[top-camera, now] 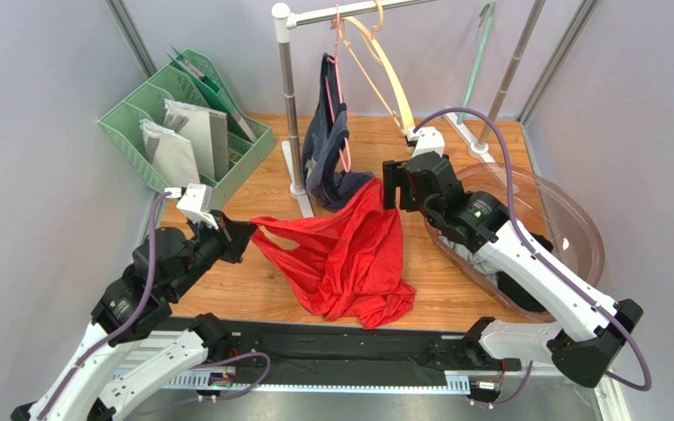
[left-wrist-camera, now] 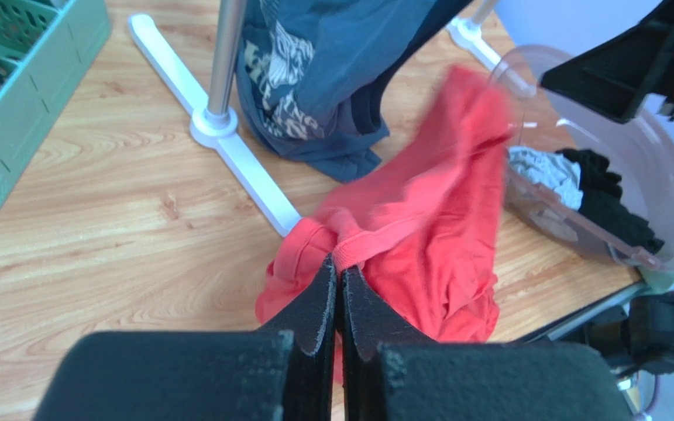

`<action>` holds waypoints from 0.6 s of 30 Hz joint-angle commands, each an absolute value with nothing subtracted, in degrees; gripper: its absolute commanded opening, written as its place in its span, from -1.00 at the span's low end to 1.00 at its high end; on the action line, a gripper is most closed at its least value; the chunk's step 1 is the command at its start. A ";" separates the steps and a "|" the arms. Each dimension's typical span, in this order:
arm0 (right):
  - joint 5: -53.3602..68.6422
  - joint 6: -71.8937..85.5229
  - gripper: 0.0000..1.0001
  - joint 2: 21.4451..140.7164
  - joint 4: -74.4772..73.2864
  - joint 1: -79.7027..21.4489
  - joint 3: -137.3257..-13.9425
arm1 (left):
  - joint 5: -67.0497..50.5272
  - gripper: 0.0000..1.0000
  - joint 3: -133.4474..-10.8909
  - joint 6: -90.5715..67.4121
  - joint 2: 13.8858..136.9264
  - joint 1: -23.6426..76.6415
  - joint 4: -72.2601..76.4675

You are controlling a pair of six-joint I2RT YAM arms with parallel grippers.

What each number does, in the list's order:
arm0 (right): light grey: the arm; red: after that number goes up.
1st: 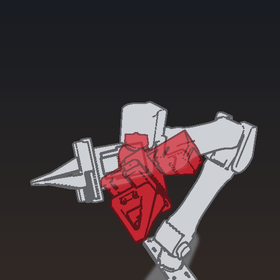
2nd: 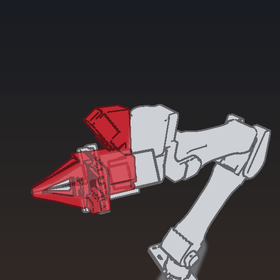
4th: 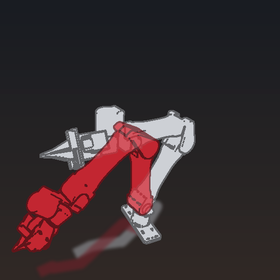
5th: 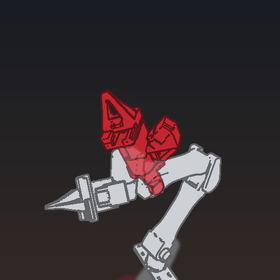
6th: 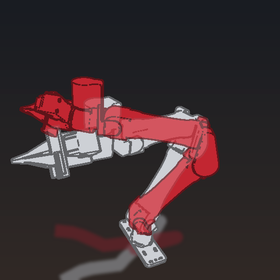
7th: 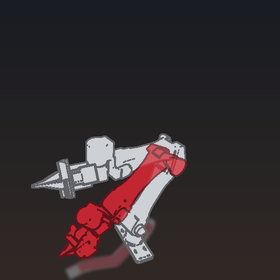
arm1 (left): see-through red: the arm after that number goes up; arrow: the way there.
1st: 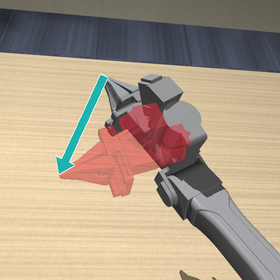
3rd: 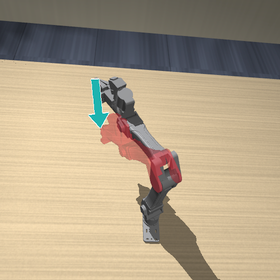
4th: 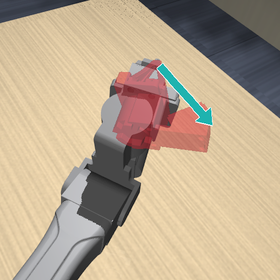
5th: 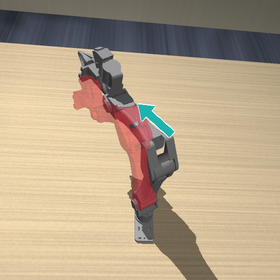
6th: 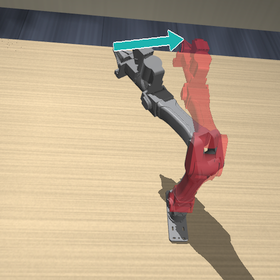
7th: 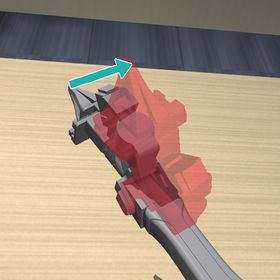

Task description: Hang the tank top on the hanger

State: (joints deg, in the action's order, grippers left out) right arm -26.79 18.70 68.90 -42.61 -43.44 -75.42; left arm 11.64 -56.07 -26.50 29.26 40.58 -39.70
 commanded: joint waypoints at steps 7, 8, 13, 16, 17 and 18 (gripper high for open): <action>-1.35 34.96 0.65 53.00 -29.49 -47.45 -52.23 | 7.65 -1.00 -49.92 -26.54 36.47 40.78 -33.93; -0.88 36.63 0.57 53.35 -27.01 -48.16 -49.86 | 7.82 -1.00 -49.57 -26.54 36.74 40.78 -33.75; 0.28 41.22 0.43 60.54 -17.50 -57.11 -47.71 | 8.26 -1.00 -48.87 -26.46 37.35 40.78 -33.75; 0.09 40.26 0.41 68.09 -17.66 -60.81 -51.23 | 9.31 -1.00 -48.17 -26.37 36.57 40.78 -34.45; 0.09 39.99 0.40 69.77 -17.75 -61.26 -53.15 | 9.58 -1.00 -47.90 -26.45 36.30 40.78 -34.80; -2.00 39.82 0.40 71.26 -17.84 -62.39 -53.96 | 10.19 -1.00 -47.81 -26.54 35.95 40.69 -35.07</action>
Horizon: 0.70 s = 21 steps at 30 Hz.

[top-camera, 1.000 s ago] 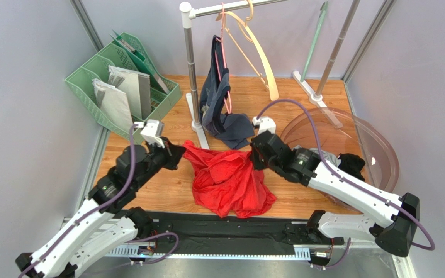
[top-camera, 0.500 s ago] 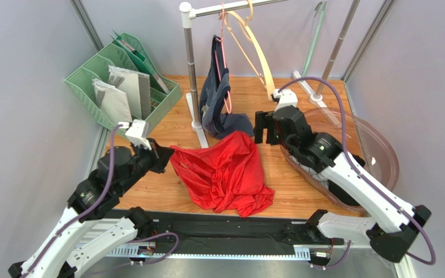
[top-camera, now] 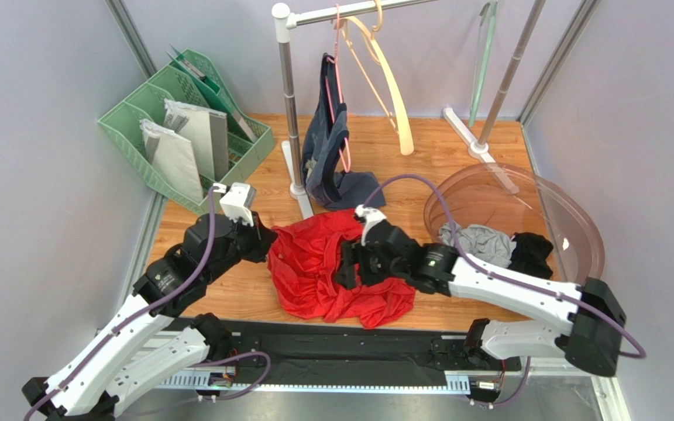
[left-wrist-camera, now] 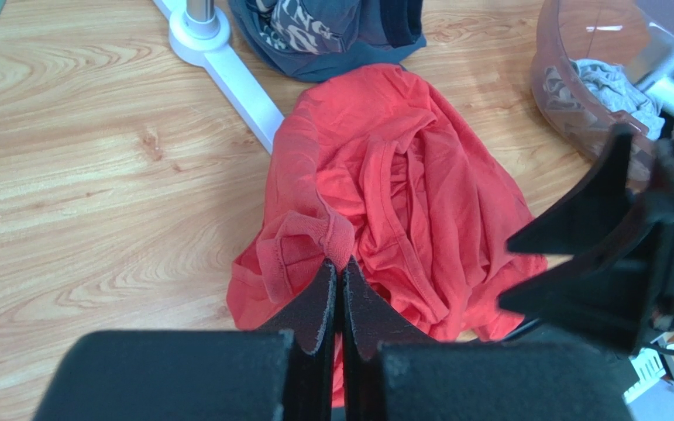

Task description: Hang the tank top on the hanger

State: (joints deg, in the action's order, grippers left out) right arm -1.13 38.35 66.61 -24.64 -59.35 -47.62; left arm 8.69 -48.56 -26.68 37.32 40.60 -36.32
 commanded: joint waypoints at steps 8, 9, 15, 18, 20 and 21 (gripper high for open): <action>-8.34 39.81 0.29 86.02 -19.51 -65.57 -59.15 | 11.51 -1.00 -47.37 -26.19 34.98 40.78 -35.95; -9.05 40.25 0.26 86.83 -19.95 -65.65 -59.93 | 11.51 -1.00 -47.46 -26.19 35.07 40.78 -35.95; -14.15 41.39 0.23 89.12 -22.24 -67.23 -60.12 | 11.86 -1.00 -47.64 -25.49 35.16 40.78 -36.65; -13.62 41.40 0.18 90.34 -20.75 -67.24 -59.33 | 12.04 -1.00 -47.46 -25.49 35.24 40.78 -36.65; -12.40 41.13 -0.14 91.14 -19.87 -67.15 -59.33 | 12.22 -1.00 -47.20 -25.49 35.33 40.78 -36.56; -12.04 40.96 -0.40 91.32 -19.43 -67.24 -59.33 | 12.39 -1.00 -47.11 -25.49 35.42 40.78 -36.30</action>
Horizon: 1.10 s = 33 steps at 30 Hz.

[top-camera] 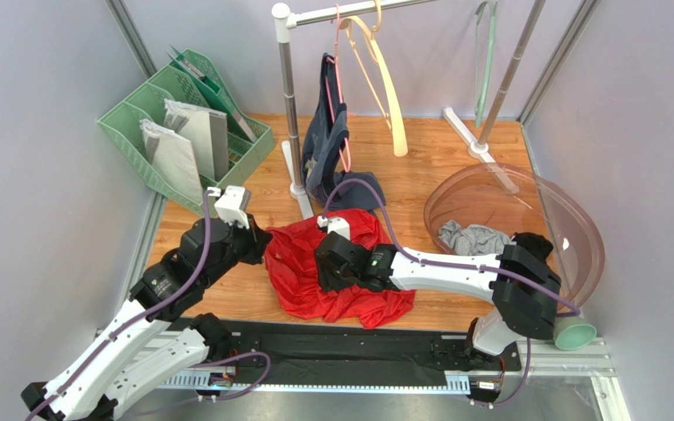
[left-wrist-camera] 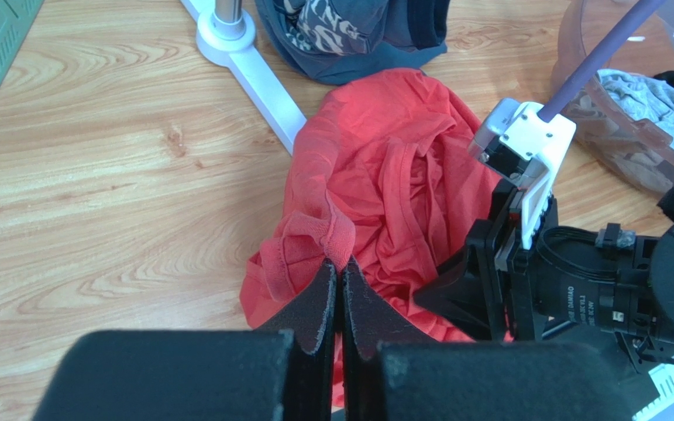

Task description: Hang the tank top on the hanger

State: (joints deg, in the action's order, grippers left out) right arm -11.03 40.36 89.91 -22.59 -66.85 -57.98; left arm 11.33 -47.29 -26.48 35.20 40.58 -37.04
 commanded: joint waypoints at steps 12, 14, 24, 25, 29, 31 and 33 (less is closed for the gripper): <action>-29.17 33.58 -1.00 65.42 -38.91 -67.24 -66.88 | 25.84 -1.00 -57.82 -22.50 38.41 33.85 -41.92; -32.16 33.57 -1.00 57.62 -41.21 -67.15 -67.41 | 26.80 -1.00 -61.51 -22.06 37.27 33.31 -43.32; -36.38 44.63 -1.00 47.63 -50.34 -66.97 -54.95 | 14.26 -1.00 -50.56 -29.25 44.64 33.49 -37.19; -37.08 47.61 -1.00 47.90 -50.97 -66.71 -51.97 | 13.37 -1.00 -47.06 -29.88 44.91 33.75 -34.22; -35.77 53.61 -1.00 48.78 -52.30 -65.04 -45.90 | 9.50 -1.00 -41.93 -31.55 46.66 34.80 -30.76; -35.16 54.23 -0.95 48.78 -52.73 -65.13 -45.18 | 8.62 -1.00 -40.96 -31.46 48.33 35.33 -30.50; -36.46 54.23 -0.77 48.95 -55.27 -65.04 -46.66 | 6.68 -1.00 -40.61 -30.94 50.00 35.42 -30.50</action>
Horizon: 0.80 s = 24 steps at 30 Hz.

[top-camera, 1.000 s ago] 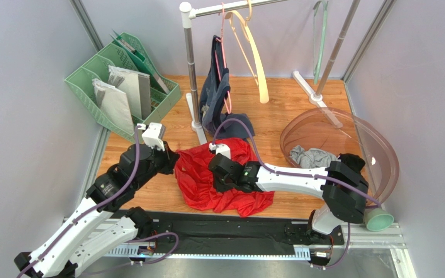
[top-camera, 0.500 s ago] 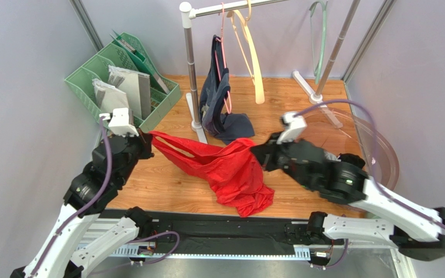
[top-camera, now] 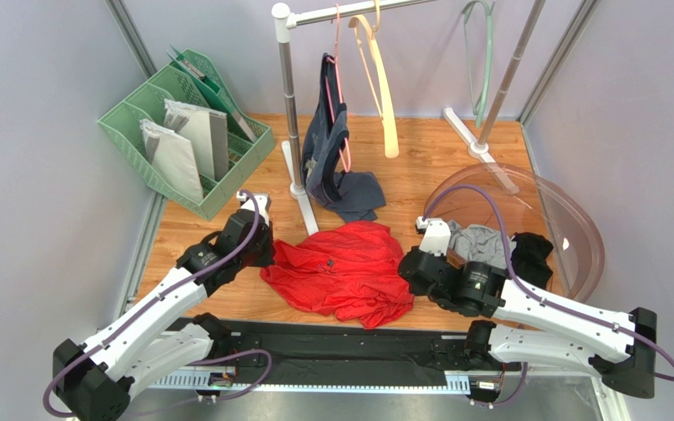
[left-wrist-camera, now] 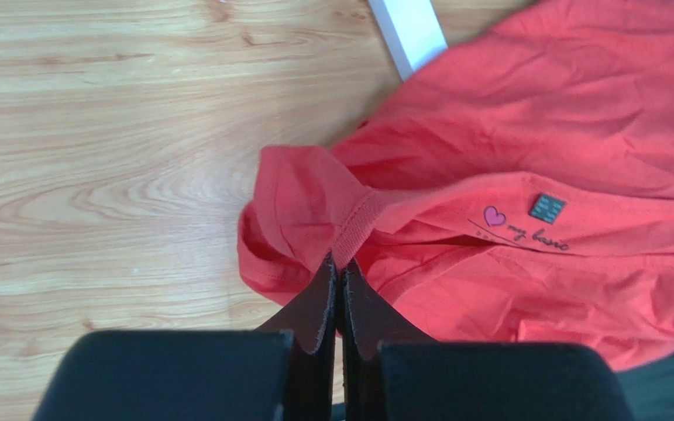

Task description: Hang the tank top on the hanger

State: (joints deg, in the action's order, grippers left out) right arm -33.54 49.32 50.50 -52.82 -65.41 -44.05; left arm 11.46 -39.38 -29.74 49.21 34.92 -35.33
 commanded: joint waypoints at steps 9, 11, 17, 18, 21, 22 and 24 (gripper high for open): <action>-36.21 43.52 0.83 47.38 -60.55 -65.04 -58.78 | 5.62 0.98 -43.50 -29.79 46.94 35.42 -34.36; -35.77 41.84 0.85 45.71 -61.95 -65.04 -60.90 | 7.11 0.98 -44.38 -29.36 44.31 35.42 -36.38; -39.19 35.78 0.87 41.66 -66.96 -65.13 -70.91 | 3.02 0.98 -45.52 -27.51 41.66 28.77 -37.79; -41.81 34.99 0.88 41.57 -67.76 -65.13 -72.67 | 0.99 0.98 -45.79 -26.99 41.75 27.35 -37.10; -45.60 30.07 0.92 43.40 -69.52 -65.13 -80.75 | -2.72 0.98 -48.68 -24.71 42.45 24.09 -38.84; -46.40 27.71 0.93 44.29 -69.78 -65.04 -82.95 | -2.29 0.98 -49.65 -24.00 42.71 23.91 -39.54; -48.59 24.54 1.00 46.75 -70.22 -64.86 -88.57 | -1.85 0.98 -52.20 -21.37 43.41 23.56 -41.21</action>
State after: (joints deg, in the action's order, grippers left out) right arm -41.47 33.34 43.22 -68.18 -65.17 -80.20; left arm 1.13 -46.54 -26.87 42.65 24.51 -38.50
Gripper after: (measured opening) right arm 0.985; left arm 0.990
